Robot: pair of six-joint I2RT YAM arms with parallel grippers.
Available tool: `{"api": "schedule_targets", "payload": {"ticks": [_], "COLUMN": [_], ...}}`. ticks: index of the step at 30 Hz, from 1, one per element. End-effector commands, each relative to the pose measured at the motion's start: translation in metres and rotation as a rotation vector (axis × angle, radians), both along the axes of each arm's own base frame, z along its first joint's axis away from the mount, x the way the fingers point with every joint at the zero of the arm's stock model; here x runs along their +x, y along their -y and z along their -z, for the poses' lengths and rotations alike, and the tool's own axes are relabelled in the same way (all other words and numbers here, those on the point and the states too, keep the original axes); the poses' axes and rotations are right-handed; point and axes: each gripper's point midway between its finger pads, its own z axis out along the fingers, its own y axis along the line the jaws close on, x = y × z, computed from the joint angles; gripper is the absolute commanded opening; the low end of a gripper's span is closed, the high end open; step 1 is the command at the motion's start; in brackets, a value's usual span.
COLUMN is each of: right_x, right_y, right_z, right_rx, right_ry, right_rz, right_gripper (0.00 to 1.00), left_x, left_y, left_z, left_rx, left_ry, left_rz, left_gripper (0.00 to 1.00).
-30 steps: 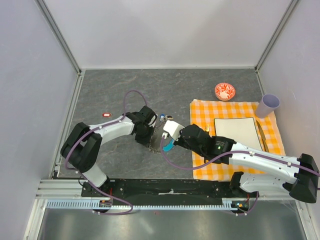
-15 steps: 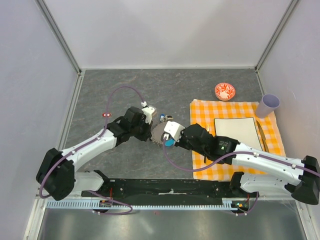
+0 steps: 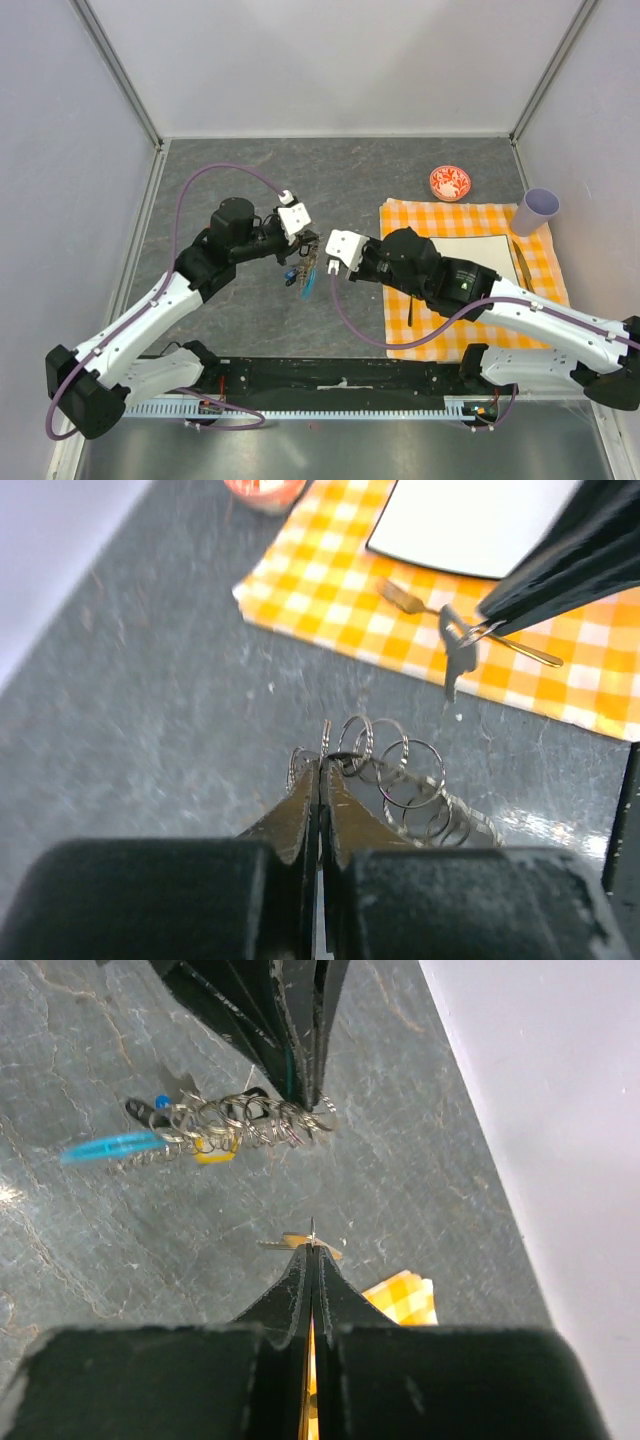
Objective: Put the keys on the keyring
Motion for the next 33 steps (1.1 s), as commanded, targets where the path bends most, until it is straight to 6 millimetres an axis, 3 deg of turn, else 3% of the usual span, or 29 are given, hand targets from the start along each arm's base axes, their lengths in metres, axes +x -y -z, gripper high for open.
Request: {"api": "schedule_targets", "payload": {"ticks": [1,4,12,17,21,27,30,31,33], "right_x": [0.000,-0.007,-0.012,-0.005,-0.011,-0.026,-0.030,-0.029,-0.030], "right_y": [-0.007,-0.012,-0.014,-0.010,-0.007,0.005,0.014,0.017,0.018], "right_z": [-0.032,-0.034,-0.007,0.026,0.050,0.083,0.095,0.097,0.100], "right_rx": [0.000,-0.021,-0.153,-0.230,-0.230,-0.216,-0.168,-0.151,-0.077], "right_ry": [0.073,0.068,0.015,-0.032,-0.080,-0.169,-0.198,-0.197,-0.192], "right_rz": [-0.071,-0.133,-0.194,-0.140,-0.132,-0.115,-0.074,-0.053,-0.034], "right_gripper": [0.00,0.00,0.00,0.00,0.00,0.00,0.00,0.00,0.00], "left_x": [-0.010,-0.021,-0.038,-0.051,-0.067,-0.085,-0.090,-0.089,-0.094], "left_y": [0.008,0.006,0.000,0.011,0.015,0.013,0.021,0.027,0.030], "left_z": [-0.057,-0.050,-0.037,-0.001,0.040,0.078,0.077,0.063,0.066], "left_rx": [-0.003,0.024,0.040,0.064,0.091,0.148,0.073,0.008,-0.039], "left_ry": [0.295,0.306,0.332,0.208,0.081,0.035,0.010,0.052,0.024], "left_rz": [0.182,0.236,0.289,0.314,0.312,0.304,0.298,0.306,0.312], "left_gripper": [0.02,0.02,0.02,0.02,0.02,0.02,0.02,0.02,0.02]}}
